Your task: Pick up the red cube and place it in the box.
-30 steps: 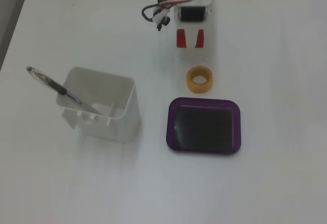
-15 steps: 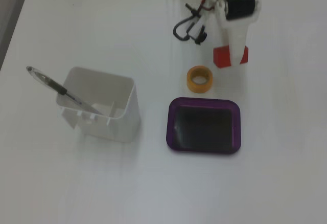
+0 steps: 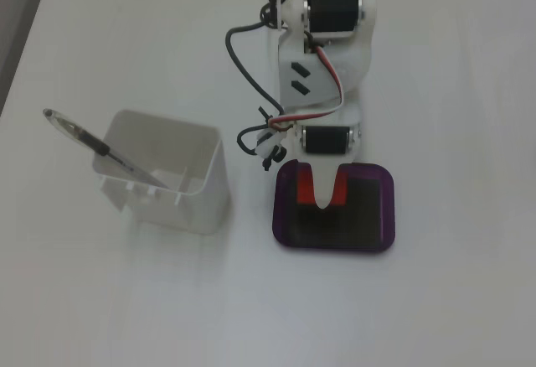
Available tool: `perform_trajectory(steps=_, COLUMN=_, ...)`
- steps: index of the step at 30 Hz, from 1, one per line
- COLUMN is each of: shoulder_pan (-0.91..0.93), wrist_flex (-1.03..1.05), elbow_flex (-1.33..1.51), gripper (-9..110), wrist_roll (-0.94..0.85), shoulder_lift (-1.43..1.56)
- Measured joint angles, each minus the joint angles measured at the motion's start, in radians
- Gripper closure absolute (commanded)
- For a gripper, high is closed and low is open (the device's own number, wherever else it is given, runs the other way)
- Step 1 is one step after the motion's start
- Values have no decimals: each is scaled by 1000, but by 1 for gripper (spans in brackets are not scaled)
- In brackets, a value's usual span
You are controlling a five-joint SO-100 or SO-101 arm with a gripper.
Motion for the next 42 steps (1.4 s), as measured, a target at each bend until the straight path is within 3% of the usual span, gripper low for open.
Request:
perform_trajectory(steps=10, shoulder_pan=2, wrist_flex=-3, elbow_flex=-12, gripper=101, wrist_roll=0, shoulder_lift=-84)
perform_trajectory(steps=14, shoulder_pan=11, wrist_flex=6, elbow_flex=-18, gripper=92, wrist_roll=0, shoulder_lift=-84)
perform_trajectory(steps=22, shoulder_pan=20, wrist_flex=232, elbow_flex=-190, gripper=85, wrist_roll=0, shoulder_lift=-52)
perform_trajectory(steps=34, shoulder_pan=9, wrist_flex=709, elbow_flex=-615, gripper=86, wrist_roll=6, shoulder_lift=350)
perform_trajectory(steps=42, shoulder_pan=17, wrist_flex=738, elbow_flex=-434, gripper=86, wrist_roll=6, shoulder_lift=761)
